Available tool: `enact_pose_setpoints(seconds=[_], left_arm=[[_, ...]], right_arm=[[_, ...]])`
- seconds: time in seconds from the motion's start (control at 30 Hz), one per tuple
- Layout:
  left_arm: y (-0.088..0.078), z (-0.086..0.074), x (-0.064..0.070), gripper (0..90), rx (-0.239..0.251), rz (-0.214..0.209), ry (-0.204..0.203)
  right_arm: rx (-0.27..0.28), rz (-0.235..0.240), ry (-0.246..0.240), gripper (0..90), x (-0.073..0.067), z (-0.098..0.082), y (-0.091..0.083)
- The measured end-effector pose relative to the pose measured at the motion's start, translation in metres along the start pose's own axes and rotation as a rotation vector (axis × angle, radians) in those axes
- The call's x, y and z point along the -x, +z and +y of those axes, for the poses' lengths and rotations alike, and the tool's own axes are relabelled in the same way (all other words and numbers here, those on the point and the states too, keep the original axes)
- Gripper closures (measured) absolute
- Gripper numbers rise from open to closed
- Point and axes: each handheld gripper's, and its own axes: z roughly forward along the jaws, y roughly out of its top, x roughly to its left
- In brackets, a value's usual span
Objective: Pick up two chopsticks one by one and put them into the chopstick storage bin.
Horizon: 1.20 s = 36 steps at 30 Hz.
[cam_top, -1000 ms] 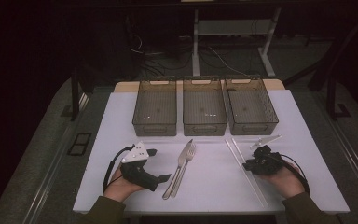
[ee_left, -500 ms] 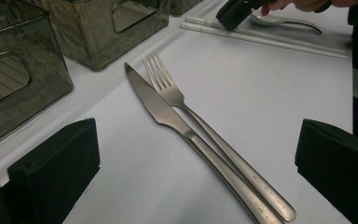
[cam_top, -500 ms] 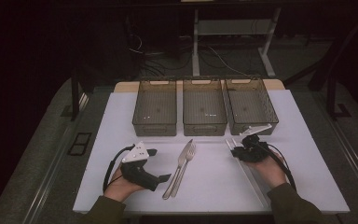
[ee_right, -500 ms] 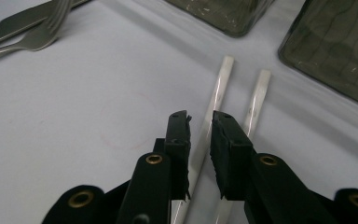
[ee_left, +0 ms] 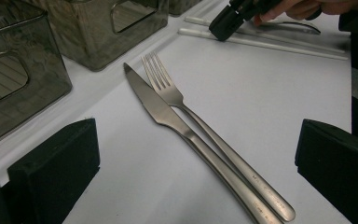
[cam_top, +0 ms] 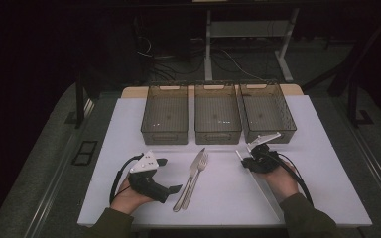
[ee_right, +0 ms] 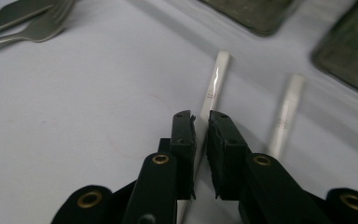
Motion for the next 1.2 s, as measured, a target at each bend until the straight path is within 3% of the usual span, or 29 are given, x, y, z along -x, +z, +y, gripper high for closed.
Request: enact_pose_setpoints(seconds=[0.2, 0.4, 0.53, 0.6, 0.77, 0.83, 1.0, 1.2], left_arm=[[0.000, 0.000, 0.000, 0.0, 0.000, -0.002, 0.002], [0.000, 0.000, 0.000, 0.0, -0.001, -0.003, 0.001], [0.000, 0.000, 0.000, 0.0, 0.000, -0.004, 0.000], [0.000, -0.001, 0.000, 0.0, 0.002, -0.005, -0.003], [0.002, -0.002, 0.000, 0.0, -0.002, -0.010, -0.008], [0.001, -0.002, 0.000, 0.0, 0.001, -0.007, -0.010], [0.002, -0.003, -0.001, 0.0, 0.000, -0.008, -0.010], [0.002, -0.003, -0.001, 0.0, 0.002, -0.007, -0.013]], right_arm=[[-0.004, 0.069, -0.070, 80.8, -0.018, 0.002, 0.004], [-0.004, 0.075, -0.125, 80.8, -0.031, 0.003, 0.006], [0.015, 0.088, -0.099, 72.8, -0.029, 0.002, 0.002], [0.048, 0.109, -0.063, 68.2, -0.027, 0.000, -0.012], [0.055, 0.110, -0.071, 65.8, -0.030, -0.011, -0.023], [0.052, 0.099, -0.092, 65.2, -0.034, -0.025, -0.030], [0.049, 0.086, -0.107, 68.9, -0.037, -0.045, -0.034], [0.038, 0.073, -0.102, 77.1, -0.038, -0.055, -0.031]])
